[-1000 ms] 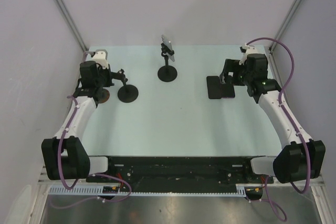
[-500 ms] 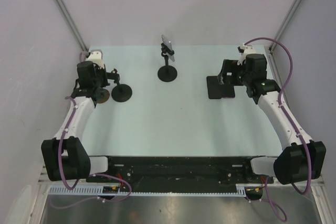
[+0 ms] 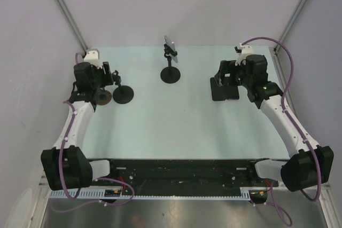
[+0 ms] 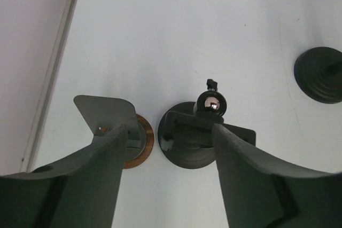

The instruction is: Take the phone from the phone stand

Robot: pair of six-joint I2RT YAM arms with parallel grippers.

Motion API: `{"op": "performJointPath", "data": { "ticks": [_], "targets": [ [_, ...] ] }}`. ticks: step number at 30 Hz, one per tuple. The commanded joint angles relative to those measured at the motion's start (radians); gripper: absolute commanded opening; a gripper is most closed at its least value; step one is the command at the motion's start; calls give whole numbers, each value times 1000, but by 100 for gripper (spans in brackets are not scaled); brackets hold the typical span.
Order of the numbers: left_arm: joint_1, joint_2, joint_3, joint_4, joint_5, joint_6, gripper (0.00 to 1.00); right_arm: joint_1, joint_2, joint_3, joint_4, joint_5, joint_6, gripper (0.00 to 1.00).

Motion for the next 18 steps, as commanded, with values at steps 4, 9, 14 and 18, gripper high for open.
{"op": "performJointPath", "data": {
  "ticks": [4, 9, 14, 18],
  "targets": [
    [-29, -118, 59, -47, 22, -91, 86, 86, 3, 26, 157, -64, -29, 97],
    [-159, -172, 99, -137, -27, -95, 100, 172, 112, 145, 183, -58, -72, 97],
    [-276, -274, 79, -186, -55, -98, 100, 232, 278, 289, 211, -34, -108, 95],
    [-385, -400, 3, -200, -40, -136, 100, 275, 433, 482, 194, 12, -157, 94]
  ]
}}
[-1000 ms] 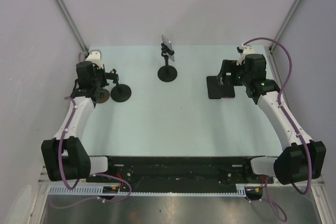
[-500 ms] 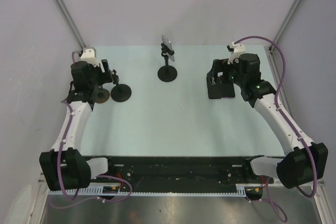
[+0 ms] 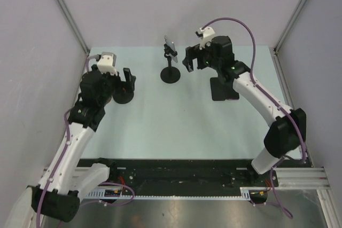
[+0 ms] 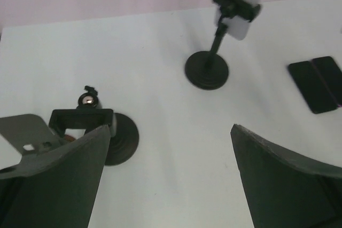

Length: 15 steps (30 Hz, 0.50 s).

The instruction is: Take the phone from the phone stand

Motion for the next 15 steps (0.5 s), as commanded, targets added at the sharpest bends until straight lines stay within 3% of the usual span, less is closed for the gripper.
{"op": "performJointPath", "data": {
  "ticks": [1, 7, 15],
  "targets": [
    [-86, -147, -91, -27, -6, -60, 100, 44, 140, 205, 36, 59, -65, 93],
    [-141, -312, -293, -27, 49, -109, 100, 78, 368, 470, 13, 134, -78, 89],
    [-141, -386, -399, -27, 11, -77, 100, 89, 611, 764, -63, 203, -98, 82]
  ]
}}
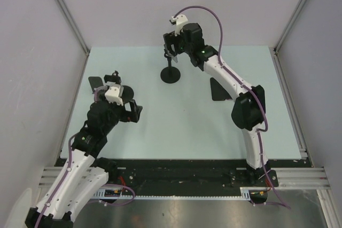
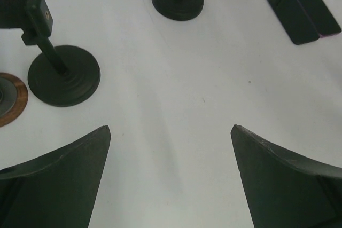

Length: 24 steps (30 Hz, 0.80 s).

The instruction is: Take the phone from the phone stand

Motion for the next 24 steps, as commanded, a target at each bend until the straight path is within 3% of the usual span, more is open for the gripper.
{"op": "performJointPath", "data": {
  "ticks": [1, 5, 8, 9, 13, 24],
  "targets": [
    [-5, -12, -26, 22, -25, 11, 100, 2, 113, 167, -38, 59, -24, 78],
    [-5, 11, -13, 26, -25, 36, 100, 0, 169, 244, -29, 71, -20, 65],
    [-5, 15, -9, 26, -26, 54, 100, 2, 180, 249, -17, 74, -12, 45],
    [-5, 15, -11, 26, -26, 54, 100, 0, 180, 241, -18, 80, -11, 32],
    [-5, 12, -14, 27, -26, 59, 100, 13, 115, 158, -11, 99, -12, 2],
    [-25, 29, -11, 30, -8, 44, 100, 66, -296, -277, 2, 258, -3, 0]
  ]
}}
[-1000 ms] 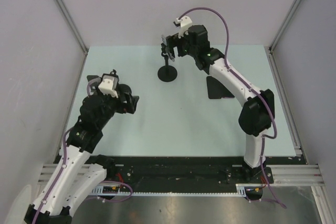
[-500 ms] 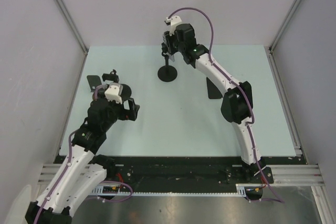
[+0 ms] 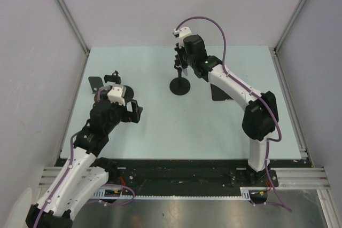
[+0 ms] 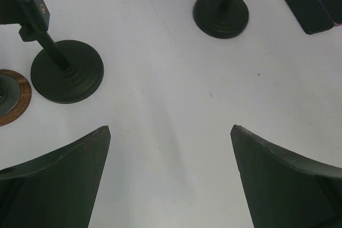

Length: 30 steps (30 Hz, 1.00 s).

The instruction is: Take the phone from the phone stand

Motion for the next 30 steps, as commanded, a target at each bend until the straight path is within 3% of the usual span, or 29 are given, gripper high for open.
{"op": "performJointPath", "data": {
  "ticks": [1, 8, 19, 22, 25, 26, 30],
  "targets": [
    [-24, 16, 15, 34, 19, 2, 100, 21, -234, -97, 4, 80, 28, 0],
    [-82, 74, 60, 49, 39, -6, 100, 78, -466, -381, 3, 111, 105, 0],
    [-201, 216, 184, 101, 57, -17, 100, 193, -549, -526, -59, 270, 232, 0],
    [-226, 242, 192, 119, 62, -31, 100, 205, -558, -539, -51, 275, 243, 14],
    [-243, 269, 198, 136, 70, -44, 100, 213, -566, -539, -49, 263, 222, 32],
    [-244, 275, 199, 139, 71, -48, 100, 213, -571, -541, -48, 250, 216, 44],
    [-258, 317, 219, 162, 79, -60, 100, 213, -595, -539, -54, 186, 184, 66]
  ]
}}
